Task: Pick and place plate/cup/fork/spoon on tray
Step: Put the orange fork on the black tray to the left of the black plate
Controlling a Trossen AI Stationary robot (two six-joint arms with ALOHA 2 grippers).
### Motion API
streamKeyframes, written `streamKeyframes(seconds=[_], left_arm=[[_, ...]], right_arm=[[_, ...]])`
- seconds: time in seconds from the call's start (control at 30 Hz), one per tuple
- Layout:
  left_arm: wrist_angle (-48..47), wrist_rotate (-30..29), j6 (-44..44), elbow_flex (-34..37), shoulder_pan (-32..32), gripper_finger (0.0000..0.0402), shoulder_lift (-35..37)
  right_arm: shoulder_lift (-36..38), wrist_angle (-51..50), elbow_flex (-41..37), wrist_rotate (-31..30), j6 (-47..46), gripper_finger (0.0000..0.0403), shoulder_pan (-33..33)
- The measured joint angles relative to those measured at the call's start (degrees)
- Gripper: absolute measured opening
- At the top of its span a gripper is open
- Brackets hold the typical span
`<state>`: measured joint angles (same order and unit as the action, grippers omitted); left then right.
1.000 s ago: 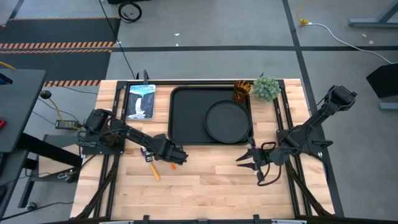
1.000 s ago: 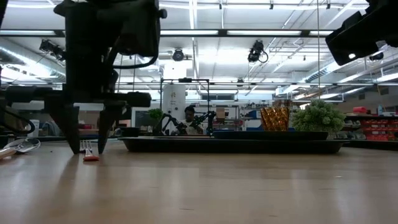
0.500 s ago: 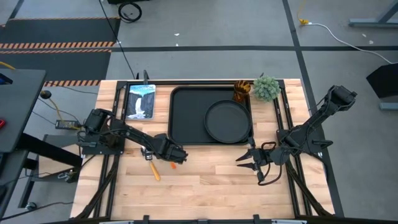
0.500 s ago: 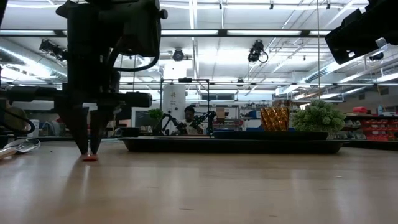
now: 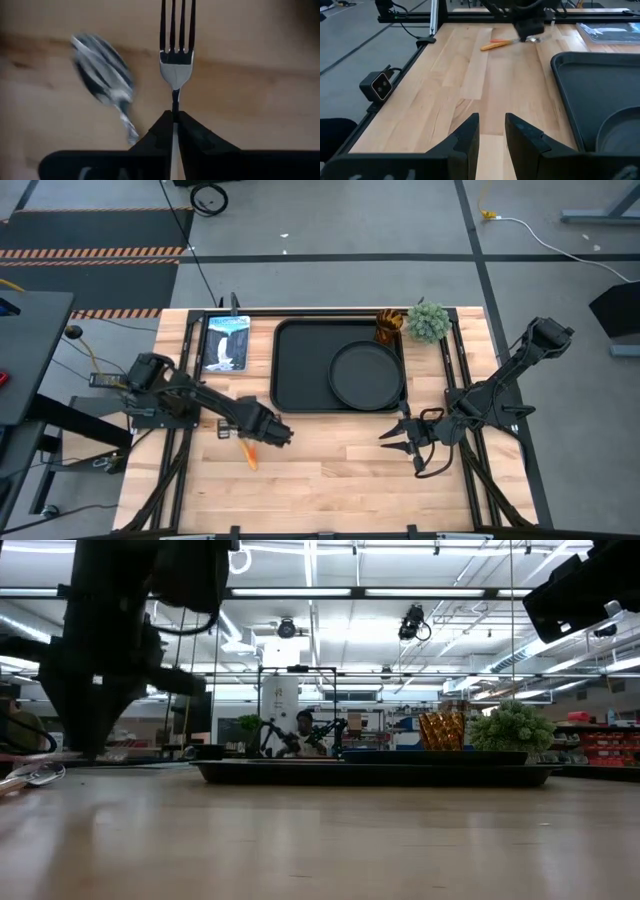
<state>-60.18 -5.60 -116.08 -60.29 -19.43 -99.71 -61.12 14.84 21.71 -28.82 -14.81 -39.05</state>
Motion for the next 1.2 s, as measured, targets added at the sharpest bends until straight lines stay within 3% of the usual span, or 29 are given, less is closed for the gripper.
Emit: streamKeyframes(seconds=[0.3,0.4,0.7,0.9,1.2], left_arm=[[0.3,-11.6,3.2,-0.2,5.8,0.0018,5.1],[1.3,-12.9,8.2,-1.3,9.1,0.0018,4.8],[17.5,-18.7,28.3,-5.0,20.2,0.0017,4.3],[27.8,-18.5,38.6,-9.3,25.1,0.0017,-0.3],[23.5,-13.8,47.1,-21.4,29.5,0.0016,-12.2]], right_arm=[[0.0,0.8,0.0,0.0,0.4,0.0100,0.0],[0.0,1.0,0.0,0.0,0.4,0.0100,0.0],[0.0,1.0,0.0,0.0,0.9,0.0100,0.1],[0.0,1.0,0.0,0.0,1.5,0.0100,0.1],[0.0,0.7,0.0,0.0,2.2,0.0100,0.1]])
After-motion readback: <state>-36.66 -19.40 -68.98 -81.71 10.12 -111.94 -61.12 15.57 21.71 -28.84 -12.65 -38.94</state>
